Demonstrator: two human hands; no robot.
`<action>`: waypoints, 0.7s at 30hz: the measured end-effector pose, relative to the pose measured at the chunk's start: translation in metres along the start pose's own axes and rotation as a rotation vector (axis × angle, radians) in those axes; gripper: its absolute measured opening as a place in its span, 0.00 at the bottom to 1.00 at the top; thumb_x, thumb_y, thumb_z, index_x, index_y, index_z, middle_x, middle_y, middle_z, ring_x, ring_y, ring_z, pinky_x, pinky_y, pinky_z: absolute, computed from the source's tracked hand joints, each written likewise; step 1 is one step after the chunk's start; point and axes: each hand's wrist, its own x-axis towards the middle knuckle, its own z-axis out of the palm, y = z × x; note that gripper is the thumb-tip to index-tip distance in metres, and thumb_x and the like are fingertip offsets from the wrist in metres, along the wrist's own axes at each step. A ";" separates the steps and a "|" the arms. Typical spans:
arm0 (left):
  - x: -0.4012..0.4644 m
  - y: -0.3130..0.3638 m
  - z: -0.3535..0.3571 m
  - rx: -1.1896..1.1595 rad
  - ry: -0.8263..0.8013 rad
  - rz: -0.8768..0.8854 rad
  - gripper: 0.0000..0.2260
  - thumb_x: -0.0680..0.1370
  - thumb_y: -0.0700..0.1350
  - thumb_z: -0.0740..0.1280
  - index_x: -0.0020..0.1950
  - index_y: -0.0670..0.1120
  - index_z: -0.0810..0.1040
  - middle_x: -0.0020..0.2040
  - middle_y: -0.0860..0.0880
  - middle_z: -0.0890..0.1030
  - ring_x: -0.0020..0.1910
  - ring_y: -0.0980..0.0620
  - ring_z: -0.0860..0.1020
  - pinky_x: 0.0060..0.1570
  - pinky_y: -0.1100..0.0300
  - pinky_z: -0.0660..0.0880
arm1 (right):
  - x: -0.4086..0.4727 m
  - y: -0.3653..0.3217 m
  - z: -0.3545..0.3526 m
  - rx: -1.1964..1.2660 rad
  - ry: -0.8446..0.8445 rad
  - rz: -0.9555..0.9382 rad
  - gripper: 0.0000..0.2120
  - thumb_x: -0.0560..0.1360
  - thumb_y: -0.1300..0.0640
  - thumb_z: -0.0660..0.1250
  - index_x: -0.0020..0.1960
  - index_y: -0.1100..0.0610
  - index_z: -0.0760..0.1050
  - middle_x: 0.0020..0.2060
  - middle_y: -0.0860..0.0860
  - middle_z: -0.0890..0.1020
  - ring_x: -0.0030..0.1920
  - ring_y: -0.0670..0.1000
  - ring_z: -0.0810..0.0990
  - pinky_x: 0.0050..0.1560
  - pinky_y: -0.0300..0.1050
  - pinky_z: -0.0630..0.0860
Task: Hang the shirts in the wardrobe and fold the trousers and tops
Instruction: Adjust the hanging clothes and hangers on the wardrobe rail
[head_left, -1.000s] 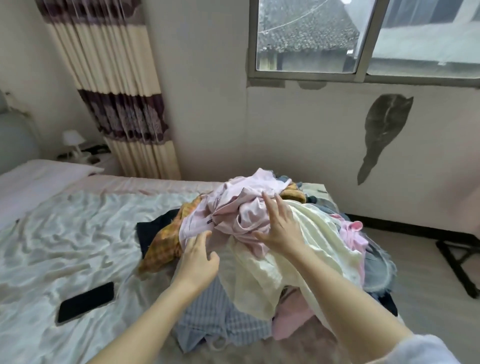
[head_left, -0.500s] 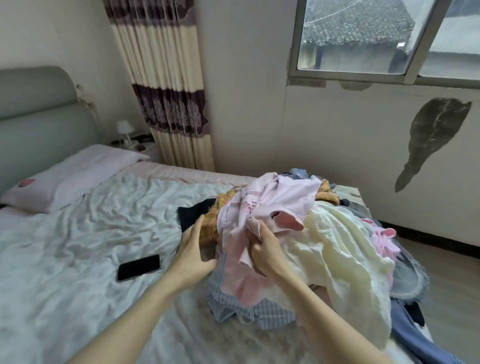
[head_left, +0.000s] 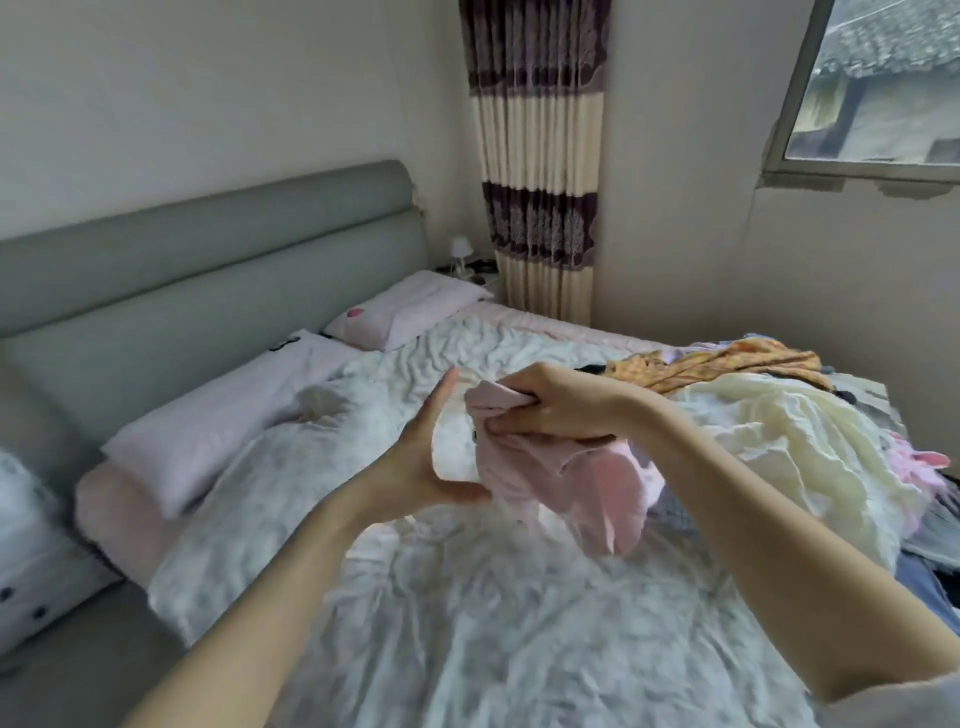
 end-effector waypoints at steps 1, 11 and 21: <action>-0.030 0.005 -0.009 -0.027 -0.021 0.013 0.44 0.71 0.43 0.73 0.66 0.76 0.47 0.67 0.78 0.55 0.68 0.75 0.55 0.69 0.59 0.64 | -0.002 -0.030 0.009 -0.014 -0.036 -0.027 0.07 0.74 0.51 0.67 0.39 0.49 0.73 0.33 0.41 0.76 0.31 0.38 0.73 0.33 0.28 0.68; -0.258 0.019 -0.064 -0.051 0.643 -0.154 0.06 0.77 0.42 0.66 0.45 0.53 0.78 0.40 0.60 0.81 0.42 0.64 0.78 0.40 0.75 0.71 | 0.033 -0.227 0.113 0.243 -0.061 -0.504 0.08 0.73 0.56 0.70 0.44 0.49 0.70 0.37 0.52 0.77 0.34 0.43 0.71 0.39 0.36 0.69; -0.432 0.005 -0.101 -0.030 1.598 -0.308 0.06 0.78 0.43 0.64 0.44 0.52 0.78 0.37 0.62 0.82 0.39 0.67 0.78 0.40 0.72 0.73 | 0.086 -0.317 0.276 0.446 -0.772 -0.608 0.03 0.74 0.45 0.66 0.47 0.41 0.77 0.43 0.37 0.81 0.44 0.38 0.79 0.44 0.33 0.74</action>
